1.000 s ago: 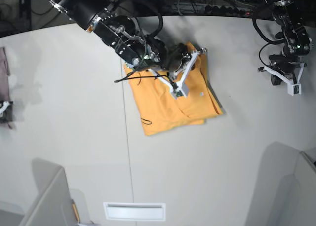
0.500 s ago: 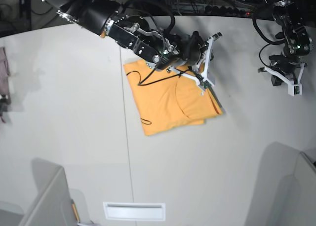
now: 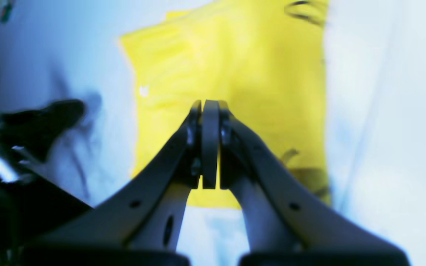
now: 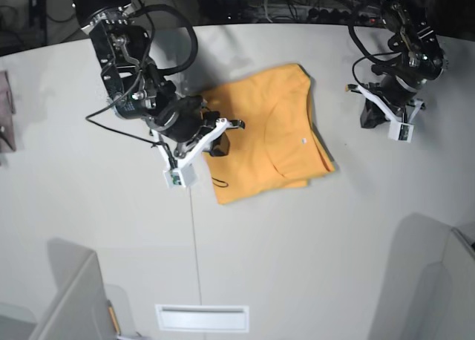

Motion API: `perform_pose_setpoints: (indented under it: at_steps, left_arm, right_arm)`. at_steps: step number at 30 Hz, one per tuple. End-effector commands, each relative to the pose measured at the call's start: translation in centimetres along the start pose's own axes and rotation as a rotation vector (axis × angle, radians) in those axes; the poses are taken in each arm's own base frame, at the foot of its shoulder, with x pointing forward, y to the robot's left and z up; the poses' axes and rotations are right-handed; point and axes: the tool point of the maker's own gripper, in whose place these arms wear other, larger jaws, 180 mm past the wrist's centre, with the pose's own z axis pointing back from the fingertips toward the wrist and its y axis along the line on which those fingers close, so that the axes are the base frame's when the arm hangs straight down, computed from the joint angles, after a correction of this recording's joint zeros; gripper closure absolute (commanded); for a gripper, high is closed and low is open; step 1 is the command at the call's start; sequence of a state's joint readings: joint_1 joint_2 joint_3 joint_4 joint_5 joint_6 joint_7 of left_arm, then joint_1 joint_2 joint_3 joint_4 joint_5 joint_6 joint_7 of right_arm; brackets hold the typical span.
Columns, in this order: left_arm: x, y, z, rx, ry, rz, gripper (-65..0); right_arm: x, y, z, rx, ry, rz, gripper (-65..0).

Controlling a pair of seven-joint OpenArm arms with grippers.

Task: Fold the T-shirt properly
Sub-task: 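Lower both grippers onto the folded shirt's edges and grasp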

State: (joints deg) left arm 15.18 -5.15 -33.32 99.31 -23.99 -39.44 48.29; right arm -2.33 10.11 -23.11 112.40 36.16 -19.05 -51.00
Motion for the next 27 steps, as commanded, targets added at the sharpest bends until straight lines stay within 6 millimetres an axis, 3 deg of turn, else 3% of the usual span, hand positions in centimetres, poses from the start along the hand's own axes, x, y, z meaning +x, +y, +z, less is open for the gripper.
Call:
perform_pose_setpoints:
  at_steps: [1, 2, 7, 10, 22, 27]
  left_arm:
    - [1.3, 0.0, 0.3, -0.002, -0.040, -0.020, 0.0]
    - [1.2, -0.3, 0.3, -0.005, -0.043, -0.014, -4.1]
    - [0.9, -1.3, -0.2, -0.032, -0.053, 0.028, -49.5]
    - [1.4, -2.5, -0.4, -0.104, -0.107, 0.111, -65.0]
    - [-1.2, -7.6, -4.2, -0.306, -0.017, 0.237, -65.0]
    - [-0.9, -8.0, -6.0, -0.284, 0.015, 0.313, -65.0]
  right_arm:
    - [0.8, 0.9, 0.3, 0.030, -0.030, 0.007, 0.0]
    - [0.7, 0.7, 0.3, 0.027, -0.026, 0.008, 0.0]
    - [-0.2, 0.4, 0.3, 0.021, -0.009, -0.002, 0.0]
    - [-0.3, 0.4, 0.3, 0.021, -0.007, -0.004, 0.0]
    - [-0.3, 0.4, 0.3, 0.020, -0.005, -0.003, 0.0]
    - [-0.6, 0.4, 0.3, 0.019, 0.002, -0.006, 0.0]
